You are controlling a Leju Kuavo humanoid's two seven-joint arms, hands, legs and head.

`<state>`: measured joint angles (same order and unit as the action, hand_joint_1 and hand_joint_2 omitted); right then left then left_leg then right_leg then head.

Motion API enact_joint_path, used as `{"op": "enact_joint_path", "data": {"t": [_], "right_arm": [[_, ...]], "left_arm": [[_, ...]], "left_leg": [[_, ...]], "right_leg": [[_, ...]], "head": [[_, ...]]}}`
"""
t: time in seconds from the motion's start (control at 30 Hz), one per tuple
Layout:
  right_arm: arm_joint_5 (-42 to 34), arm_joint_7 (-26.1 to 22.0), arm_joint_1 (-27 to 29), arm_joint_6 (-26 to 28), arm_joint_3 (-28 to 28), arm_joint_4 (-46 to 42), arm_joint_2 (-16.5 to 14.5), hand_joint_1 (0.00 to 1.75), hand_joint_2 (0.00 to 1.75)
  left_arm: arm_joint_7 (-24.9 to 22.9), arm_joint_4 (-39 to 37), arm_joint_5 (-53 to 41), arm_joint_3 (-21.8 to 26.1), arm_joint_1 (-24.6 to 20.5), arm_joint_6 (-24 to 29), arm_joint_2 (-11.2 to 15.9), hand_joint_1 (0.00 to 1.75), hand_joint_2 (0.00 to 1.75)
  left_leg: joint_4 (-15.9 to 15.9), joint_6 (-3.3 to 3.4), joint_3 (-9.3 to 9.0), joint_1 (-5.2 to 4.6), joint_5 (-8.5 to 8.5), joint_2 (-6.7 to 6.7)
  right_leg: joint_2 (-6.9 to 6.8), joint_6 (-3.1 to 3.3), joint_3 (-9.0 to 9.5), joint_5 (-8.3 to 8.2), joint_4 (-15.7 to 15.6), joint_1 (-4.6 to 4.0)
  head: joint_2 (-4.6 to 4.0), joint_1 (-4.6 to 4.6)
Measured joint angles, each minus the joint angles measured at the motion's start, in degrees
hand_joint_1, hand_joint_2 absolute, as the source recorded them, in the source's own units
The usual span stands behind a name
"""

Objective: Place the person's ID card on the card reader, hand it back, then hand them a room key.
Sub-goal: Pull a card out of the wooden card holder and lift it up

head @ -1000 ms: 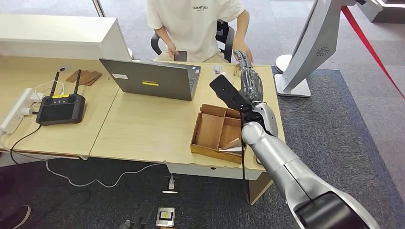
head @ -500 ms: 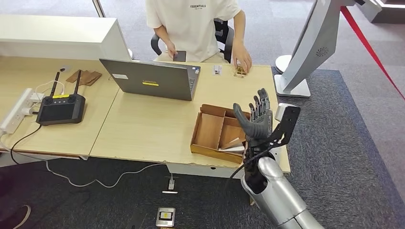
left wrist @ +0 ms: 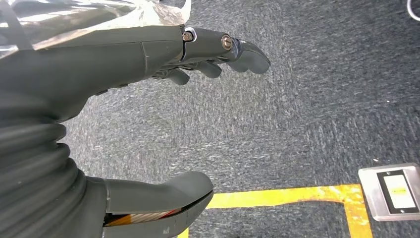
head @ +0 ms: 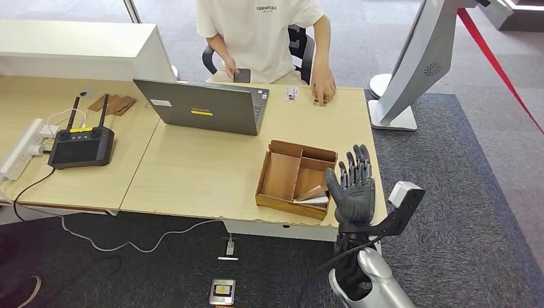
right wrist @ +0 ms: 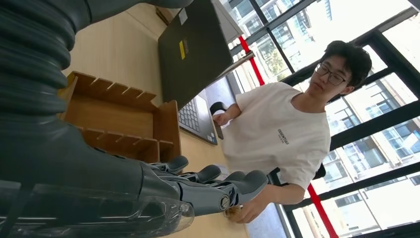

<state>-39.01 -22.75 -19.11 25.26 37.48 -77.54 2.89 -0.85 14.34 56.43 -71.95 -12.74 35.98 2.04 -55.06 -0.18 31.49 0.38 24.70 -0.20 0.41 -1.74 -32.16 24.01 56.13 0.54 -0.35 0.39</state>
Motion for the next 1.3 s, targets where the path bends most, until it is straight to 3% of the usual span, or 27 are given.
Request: {"op": "enact_joint_path", "data": {"t": [0.33,1.3], "right_arm": [[3.6,0.6,2.1,0.6,0.7,-5.3,0.6,0.0,1.75],[8.5,2.4,2.1,-3.8,3.0,-5.4,0.5,0.0,1.75]], "left_arm": [[-0.2,0.0,0.1,0.1,0.1,0.0,0.1,0.0,1.75],[1.4,0.0,1.5,0.5,0.9,0.1,0.4,0.0,1.75]], "left_leg": [[0.0,0.0,0.0,0.0,-0.01,0.0],[0.0,0.0,0.01,0.0,0.0,-0.01]], "right_leg": [[0.0,0.0,0.02,0.0,0.0,0.0],[0.0,0.0,0.01,0.0,0.0,0.0]], "head": [[0.0,0.0],[0.0,0.01]]}}
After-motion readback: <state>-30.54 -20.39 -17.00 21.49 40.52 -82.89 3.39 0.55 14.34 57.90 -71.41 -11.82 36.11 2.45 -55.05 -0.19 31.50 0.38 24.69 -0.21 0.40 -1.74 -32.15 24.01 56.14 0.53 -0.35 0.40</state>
